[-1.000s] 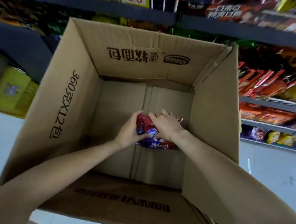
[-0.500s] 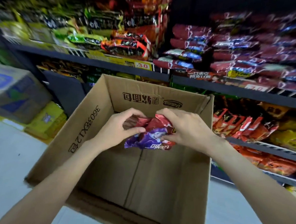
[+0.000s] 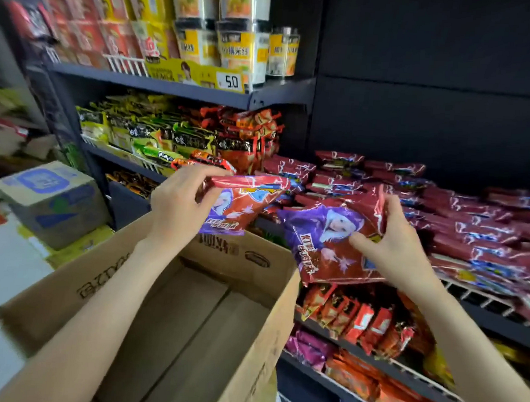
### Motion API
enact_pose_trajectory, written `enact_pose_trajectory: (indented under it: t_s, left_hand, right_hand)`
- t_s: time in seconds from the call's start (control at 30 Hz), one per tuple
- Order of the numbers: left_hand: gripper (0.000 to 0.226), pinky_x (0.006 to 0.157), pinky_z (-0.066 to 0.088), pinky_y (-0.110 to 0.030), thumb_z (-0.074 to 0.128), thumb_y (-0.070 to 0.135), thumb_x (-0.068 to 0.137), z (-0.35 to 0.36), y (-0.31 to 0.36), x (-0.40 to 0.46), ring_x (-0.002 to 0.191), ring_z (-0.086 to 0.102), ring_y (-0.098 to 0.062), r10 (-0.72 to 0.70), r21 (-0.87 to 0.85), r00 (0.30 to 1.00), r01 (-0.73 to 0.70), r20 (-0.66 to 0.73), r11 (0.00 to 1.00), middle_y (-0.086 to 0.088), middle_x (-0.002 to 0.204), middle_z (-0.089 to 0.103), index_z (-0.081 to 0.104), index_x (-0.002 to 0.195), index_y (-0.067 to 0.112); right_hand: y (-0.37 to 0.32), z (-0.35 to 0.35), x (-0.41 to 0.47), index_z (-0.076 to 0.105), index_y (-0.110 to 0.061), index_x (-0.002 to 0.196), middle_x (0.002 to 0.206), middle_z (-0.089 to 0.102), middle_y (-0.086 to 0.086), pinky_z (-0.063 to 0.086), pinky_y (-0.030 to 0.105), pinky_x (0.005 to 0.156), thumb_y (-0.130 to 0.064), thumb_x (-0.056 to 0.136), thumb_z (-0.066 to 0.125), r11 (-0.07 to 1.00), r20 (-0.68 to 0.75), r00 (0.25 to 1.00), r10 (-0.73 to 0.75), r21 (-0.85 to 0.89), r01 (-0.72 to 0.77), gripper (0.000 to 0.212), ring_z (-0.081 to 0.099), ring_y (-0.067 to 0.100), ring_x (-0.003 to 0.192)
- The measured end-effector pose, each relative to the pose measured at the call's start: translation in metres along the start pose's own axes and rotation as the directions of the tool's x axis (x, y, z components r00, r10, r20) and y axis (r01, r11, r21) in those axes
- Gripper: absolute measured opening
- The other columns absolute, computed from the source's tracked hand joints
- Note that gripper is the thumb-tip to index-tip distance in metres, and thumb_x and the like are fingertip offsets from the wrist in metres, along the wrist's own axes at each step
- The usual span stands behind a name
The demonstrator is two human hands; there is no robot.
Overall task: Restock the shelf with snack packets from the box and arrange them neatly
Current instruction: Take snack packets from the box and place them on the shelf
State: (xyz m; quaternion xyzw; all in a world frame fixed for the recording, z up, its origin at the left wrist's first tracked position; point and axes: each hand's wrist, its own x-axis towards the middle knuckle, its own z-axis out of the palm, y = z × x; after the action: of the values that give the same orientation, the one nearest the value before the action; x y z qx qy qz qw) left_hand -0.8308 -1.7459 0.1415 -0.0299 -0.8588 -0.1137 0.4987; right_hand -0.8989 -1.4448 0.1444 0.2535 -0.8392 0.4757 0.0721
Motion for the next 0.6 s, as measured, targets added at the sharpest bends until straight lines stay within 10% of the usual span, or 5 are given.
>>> enact_pose_trajectory:
  t_s: [0.13,0.33,0.6]
  left_hand:
    - [0.023,0.059,0.041,-0.024,0.069,0.02,0.082,0.021,0.036,0.038,0.091,0.052,-0.011,0.134,0.167,0.987,-0.118,-0.09,0.979,-0.006,0.093,0.068,0.065,0.104,0.013]
    - [0.021,0.07,0.042,-0.026,0.06,0.009,0.089,0.064,0.059,0.09,0.092,0.061,-0.027,0.002,0.029,0.998,0.0,-0.059,1.0,-0.014,0.103,0.063,0.055,0.107,0.0]
    - [0.017,0.066,0.046,-0.024,0.046,0.017,0.09,0.157,0.05,0.141,0.086,0.058,-0.018,0.159,-0.134,0.978,-0.178,-0.138,0.975,-0.012,0.105,0.059,0.042,0.105,0.013]
  right_hand:
    - [0.013,-0.052,0.017,0.042,-0.025,0.113,0.096,0.062,-0.013,0.049,0.017,0.064,-0.019,0.083,0.069,0.993,-0.027,0.998,0.065,0.101,-0.062,0.041,0.063,-0.001,0.079]
    - [0.029,-0.094,0.066,0.056,-0.017,0.105,0.095,0.068,-0.002,0.055,0.038,0.079,-0.026,0.081,0.073,0.992,-0.126,0.99,0.07,0.116,-0.056,0.03,0.068,0.017,0.085]
    - [0.04,-0.11,0.169,0.052,-0.018,0.103,0.097,0.065,0.001,0.054,0.036,0.08,-0.024,0.082,0.072,0.999,-0.266,0.964,-0.006,0.033,0.015,0.029,0.065,0.017,0.085]
